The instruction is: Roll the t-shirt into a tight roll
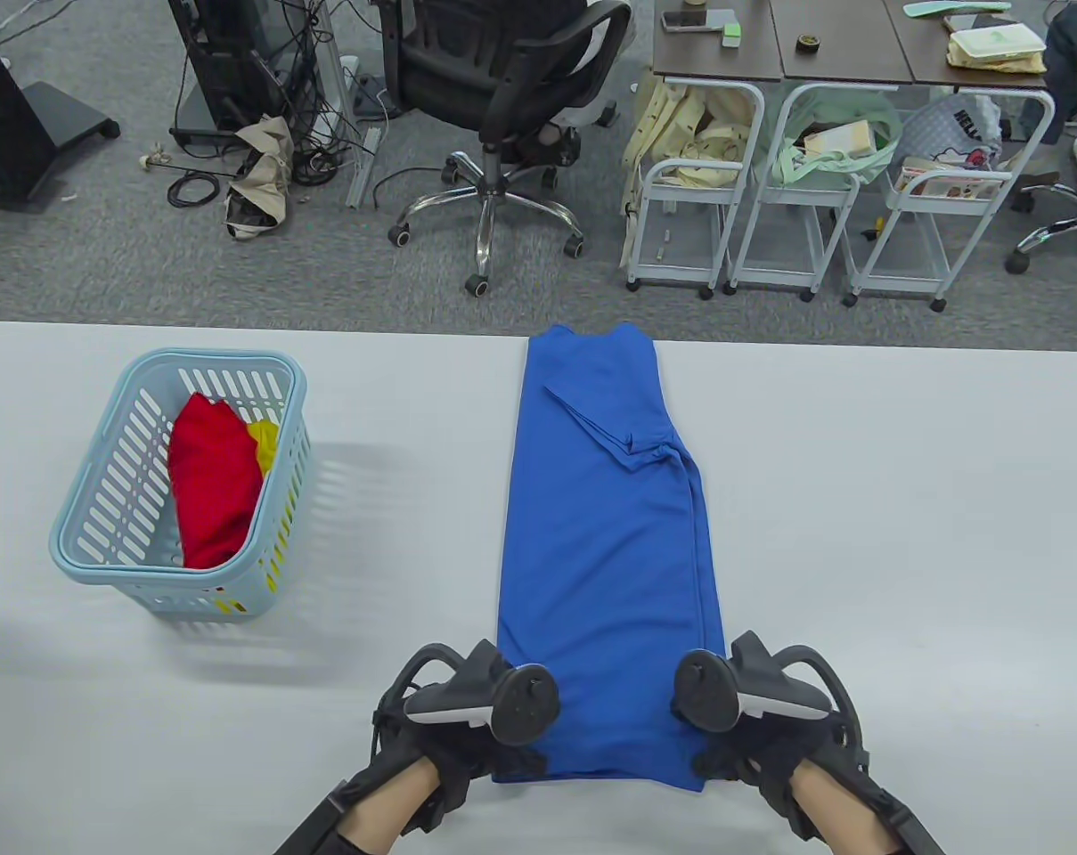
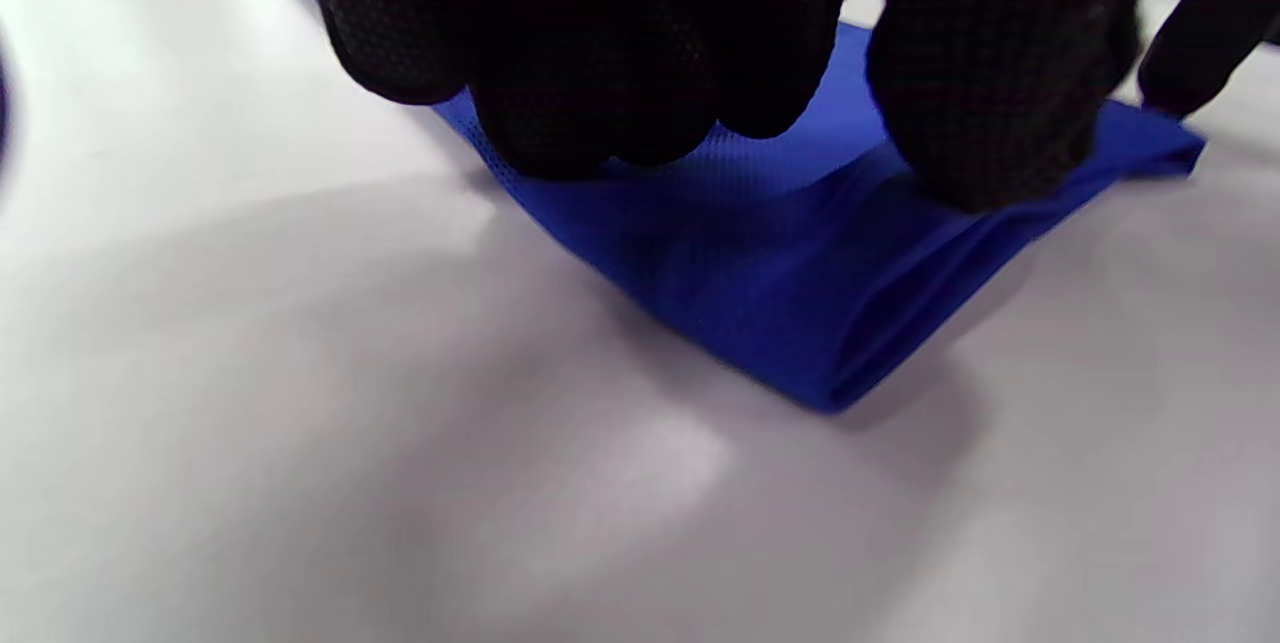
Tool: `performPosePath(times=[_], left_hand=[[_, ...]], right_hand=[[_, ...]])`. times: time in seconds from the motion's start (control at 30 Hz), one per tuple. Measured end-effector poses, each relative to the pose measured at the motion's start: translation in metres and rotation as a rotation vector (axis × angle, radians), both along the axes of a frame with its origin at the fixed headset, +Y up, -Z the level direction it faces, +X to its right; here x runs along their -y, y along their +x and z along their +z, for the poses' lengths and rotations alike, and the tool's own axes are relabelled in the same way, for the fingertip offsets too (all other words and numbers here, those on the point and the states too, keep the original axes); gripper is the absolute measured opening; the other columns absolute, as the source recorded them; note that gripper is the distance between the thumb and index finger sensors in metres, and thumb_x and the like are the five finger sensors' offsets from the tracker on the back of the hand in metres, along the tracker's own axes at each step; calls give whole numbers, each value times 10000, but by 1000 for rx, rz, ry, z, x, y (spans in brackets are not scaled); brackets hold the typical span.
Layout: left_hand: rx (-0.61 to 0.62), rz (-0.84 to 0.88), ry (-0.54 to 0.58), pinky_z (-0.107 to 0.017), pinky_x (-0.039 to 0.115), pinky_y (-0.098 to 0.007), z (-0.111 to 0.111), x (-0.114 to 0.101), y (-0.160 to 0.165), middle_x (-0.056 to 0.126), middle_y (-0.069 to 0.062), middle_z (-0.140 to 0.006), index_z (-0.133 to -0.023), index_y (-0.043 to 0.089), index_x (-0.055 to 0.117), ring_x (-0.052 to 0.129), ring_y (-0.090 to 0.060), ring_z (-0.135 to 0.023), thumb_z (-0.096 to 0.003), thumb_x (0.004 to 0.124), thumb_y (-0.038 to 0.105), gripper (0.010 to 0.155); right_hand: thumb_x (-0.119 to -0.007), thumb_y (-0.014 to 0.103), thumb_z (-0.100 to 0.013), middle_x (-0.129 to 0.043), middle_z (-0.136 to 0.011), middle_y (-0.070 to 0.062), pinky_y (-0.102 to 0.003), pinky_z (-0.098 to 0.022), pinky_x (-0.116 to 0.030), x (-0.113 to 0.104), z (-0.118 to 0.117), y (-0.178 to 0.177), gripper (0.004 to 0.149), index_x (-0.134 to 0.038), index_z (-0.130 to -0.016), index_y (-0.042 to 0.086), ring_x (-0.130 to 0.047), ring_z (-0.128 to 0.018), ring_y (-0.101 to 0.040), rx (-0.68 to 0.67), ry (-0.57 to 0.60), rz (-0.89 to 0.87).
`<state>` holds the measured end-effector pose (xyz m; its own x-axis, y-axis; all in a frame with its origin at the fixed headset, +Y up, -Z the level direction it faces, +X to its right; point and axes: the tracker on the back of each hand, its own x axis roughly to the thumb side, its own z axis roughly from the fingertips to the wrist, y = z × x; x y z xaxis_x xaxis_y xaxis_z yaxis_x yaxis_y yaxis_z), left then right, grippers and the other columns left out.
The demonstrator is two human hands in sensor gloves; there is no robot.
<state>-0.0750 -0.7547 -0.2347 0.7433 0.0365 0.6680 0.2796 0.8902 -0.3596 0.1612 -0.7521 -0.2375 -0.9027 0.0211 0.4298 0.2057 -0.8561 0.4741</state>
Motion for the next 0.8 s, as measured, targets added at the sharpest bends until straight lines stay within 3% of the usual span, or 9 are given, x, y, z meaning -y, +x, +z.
performPosePath(times=[0.17, 0.3, 0.4, 0.53, 0.63, 0.7, 0.8], left_hand=[[40, -141, 70, -743, 648, -583, 10, 2, 10, 702, -22, -1087, -1102, 278, 559, 808, -258, -912, -429, 845, 626, 811], [19, -130, 91, -736, 679, -554, 7, 2, 12, 761, -7, -1040, -1073, 272, 602, 865, -236, -869, -483, 844, 504, 679], [8, -109, 191, -652, 781, -458, 5, 8, 12, 827, 38, -926, -1032, 258, 627, 930, -172, -740, -505, 818, 374, 573], [-30, -50, 150, -630, 806, -454, -1, 5, 8, 864, 11, -899, -1045, 202, 644, 961, -169, -694, -506, 792, 370, 583], [-80, 57, 90, -626, 803, -468, -8, 1, -3, 890, -3, -878, -998, 247, 742, 965, -177, -673, -511, 766, 363, 501], [-123, 137, 69, -628, 796, -474, -13, -6, -12, 889, -4, -863, -941, 271, 804, 961, -182, -668, -523, 747, 363, 432], [-193, 286, 73, -651, 753, -500, -18, -21, -25, 851, -8, -879, -956, 264, 783, 919, -208, -707, -554, 692, 362, 424]], right_hand=[[-889, 543, -393, -482, -1090, -115, -542, -679, -557, 4, 5, -9, 778, -541, -1018, 240, -677, -893, -328, -19, 37, 93], [-876, 367, -473, -545, -1078, -79, -537, -680, -572, 3, 1, -6, 466, -716, -898, 263, -719, -881, -310, 14, 53, 45], [-882, 356, -480, -590, -1065, -63, -522, -683, -587, 2, -1, -6, 410, -769, -857, 240, -750, -876, -311, 3, 67, 40], [-863, 345, -496, -676, -1041, -76, -468, -651, -694, -6, -4, 1, 409, -742, -858, 199, -838, -869, -312, 27, 86, -33], [-886, 310, -495, -782, -939, -86, -412, -551, -816, -11, -7, 6, 402, -722, -843, 194, -971, -740, -242, 35, 83, -128], [-867, 289, -508, -781, -931, -93, -409, -538, -812, -12, -9, 8, 419, -693, -877, 193, -982, -683, -237, 50, 63, -151], [-810, 263, -530, -737, -952, -105, -438, -551, -770, -18, -9, 8, 599, -535, -1059, 203, -951, -646, -232, 57, 78, -151]])
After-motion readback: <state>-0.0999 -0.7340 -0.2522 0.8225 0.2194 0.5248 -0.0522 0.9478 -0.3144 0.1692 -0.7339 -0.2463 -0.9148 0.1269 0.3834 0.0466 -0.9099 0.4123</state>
